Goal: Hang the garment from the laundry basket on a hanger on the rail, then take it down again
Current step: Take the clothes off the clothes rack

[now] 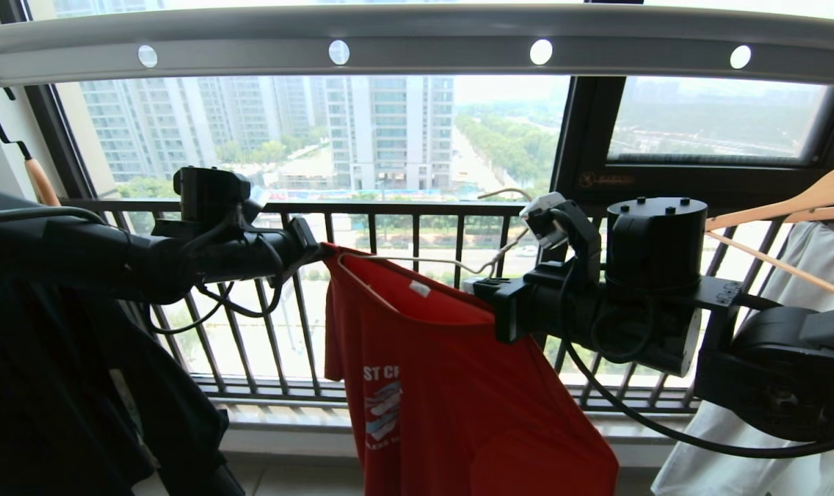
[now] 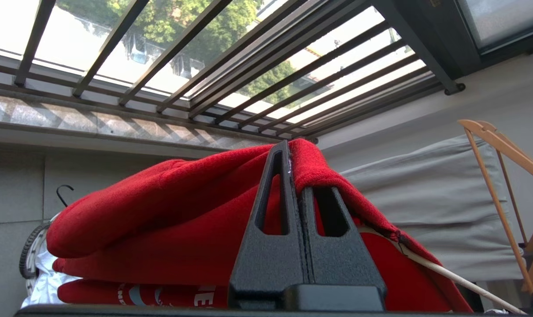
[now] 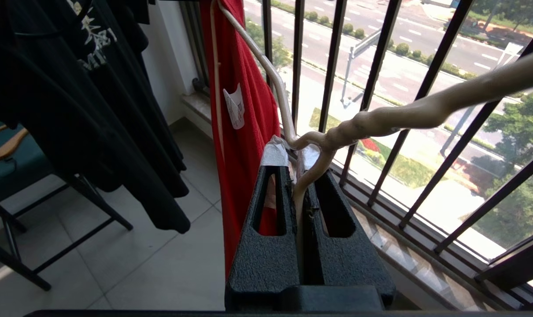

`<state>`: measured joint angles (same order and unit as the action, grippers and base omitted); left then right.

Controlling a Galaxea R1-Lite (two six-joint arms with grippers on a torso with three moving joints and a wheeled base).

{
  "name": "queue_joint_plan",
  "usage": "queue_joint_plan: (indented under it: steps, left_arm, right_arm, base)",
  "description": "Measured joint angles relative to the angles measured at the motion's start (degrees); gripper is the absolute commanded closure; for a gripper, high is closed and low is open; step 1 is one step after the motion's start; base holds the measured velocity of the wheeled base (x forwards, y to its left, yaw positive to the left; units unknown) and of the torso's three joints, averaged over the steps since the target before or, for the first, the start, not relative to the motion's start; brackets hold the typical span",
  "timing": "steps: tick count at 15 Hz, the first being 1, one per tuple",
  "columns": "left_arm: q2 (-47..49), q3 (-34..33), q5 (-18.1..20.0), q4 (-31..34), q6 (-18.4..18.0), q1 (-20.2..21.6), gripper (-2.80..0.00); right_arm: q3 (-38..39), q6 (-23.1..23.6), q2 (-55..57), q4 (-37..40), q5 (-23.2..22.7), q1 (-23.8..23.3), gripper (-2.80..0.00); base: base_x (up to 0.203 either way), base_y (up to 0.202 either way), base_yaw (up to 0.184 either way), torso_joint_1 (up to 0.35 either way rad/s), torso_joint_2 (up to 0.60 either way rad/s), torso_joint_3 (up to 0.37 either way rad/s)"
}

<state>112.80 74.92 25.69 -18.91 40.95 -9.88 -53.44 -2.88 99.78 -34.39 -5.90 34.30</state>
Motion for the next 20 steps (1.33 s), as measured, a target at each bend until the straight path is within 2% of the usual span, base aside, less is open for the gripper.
queue_joint_plan:
  steps: [5, 8, 15, 18, 20]
  left_arm:
    - [1.54, 2.24, 0.10, -0.07, 3.02, 0.68, 0.00]
    - [2.46, 2.73, -0.54, -0.02, 2.92, 0.25, 0.00]
    - [3.58, 1.15, -3.30, 0.79, -3.73, -4.21, 0.00]
    - [4.47, 0.76, -6.96, 0.78, -5.73, -5.74, 0.00]
    - [5.06, 0.61, -7.75, 0.80, -6.63, -6.42, 0.00]
  right_arm:
    - [0.28, 0.41, -0.28, 0.01, -0.18, 0.15, 0.00]
    - [0.41, 0.41, -0.35, 0.08, -0.27, 0.26, 0.00]
    - [0.13, 0.10, -0.17, -1.20, -0.18, 0.30, 0.00]
    - [0.46, 0.02, 0.07, -4.11, 0.00, 0.30, 0.00]
    - [0.48, 0.02, 0.15, -4.19, 0.01, 0.30, 0.00]
  base:
    - [0.000, 0.000, 0.000, 0.000, 0.00, 0.000]
    - [0.000, 0.000, 0.000, 0.000, 0.00, 0.000]
    - [0.000, 0.000, 0.000, 0.000, 0.00, 0.000]
    - [0.000, 0.000, 0.000, 0.000, 0.00, 0.000]
    - [0.000, 0.000, 0.000, 0.000, 0.00, 0.000]
